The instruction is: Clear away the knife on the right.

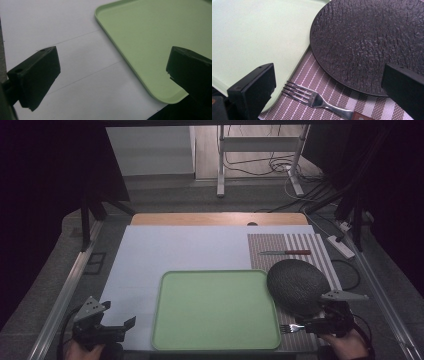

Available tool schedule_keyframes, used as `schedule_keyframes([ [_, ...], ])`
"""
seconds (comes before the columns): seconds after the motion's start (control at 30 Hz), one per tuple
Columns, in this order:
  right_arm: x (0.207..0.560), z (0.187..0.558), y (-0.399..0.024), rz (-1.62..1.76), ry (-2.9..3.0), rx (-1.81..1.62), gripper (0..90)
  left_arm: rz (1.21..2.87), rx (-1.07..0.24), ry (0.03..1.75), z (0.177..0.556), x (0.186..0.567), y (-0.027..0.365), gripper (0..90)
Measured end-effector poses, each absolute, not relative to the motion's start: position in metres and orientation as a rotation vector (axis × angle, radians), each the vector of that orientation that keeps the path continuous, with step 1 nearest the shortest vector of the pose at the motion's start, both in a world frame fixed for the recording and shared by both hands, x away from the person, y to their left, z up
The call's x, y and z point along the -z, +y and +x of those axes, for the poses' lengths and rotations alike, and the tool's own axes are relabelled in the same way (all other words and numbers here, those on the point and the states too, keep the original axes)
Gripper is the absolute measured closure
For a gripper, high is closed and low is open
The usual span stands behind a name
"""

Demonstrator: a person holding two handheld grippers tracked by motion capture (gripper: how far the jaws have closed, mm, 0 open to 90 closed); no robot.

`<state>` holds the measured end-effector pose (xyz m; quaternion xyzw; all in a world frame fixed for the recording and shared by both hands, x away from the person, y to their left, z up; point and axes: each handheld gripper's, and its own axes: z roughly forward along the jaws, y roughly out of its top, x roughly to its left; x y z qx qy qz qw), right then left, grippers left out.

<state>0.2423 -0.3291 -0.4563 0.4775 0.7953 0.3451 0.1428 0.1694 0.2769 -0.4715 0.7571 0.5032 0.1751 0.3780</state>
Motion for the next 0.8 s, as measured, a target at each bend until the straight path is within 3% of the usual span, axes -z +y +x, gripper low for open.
schedule_keyframes([
  [0.8,0.4520,0.2493,-0.3256,1.273,2.318,-1.009,0.0,1.941,-0.438,1.289,0.1701,0.4718,0.2767,0.1],
])
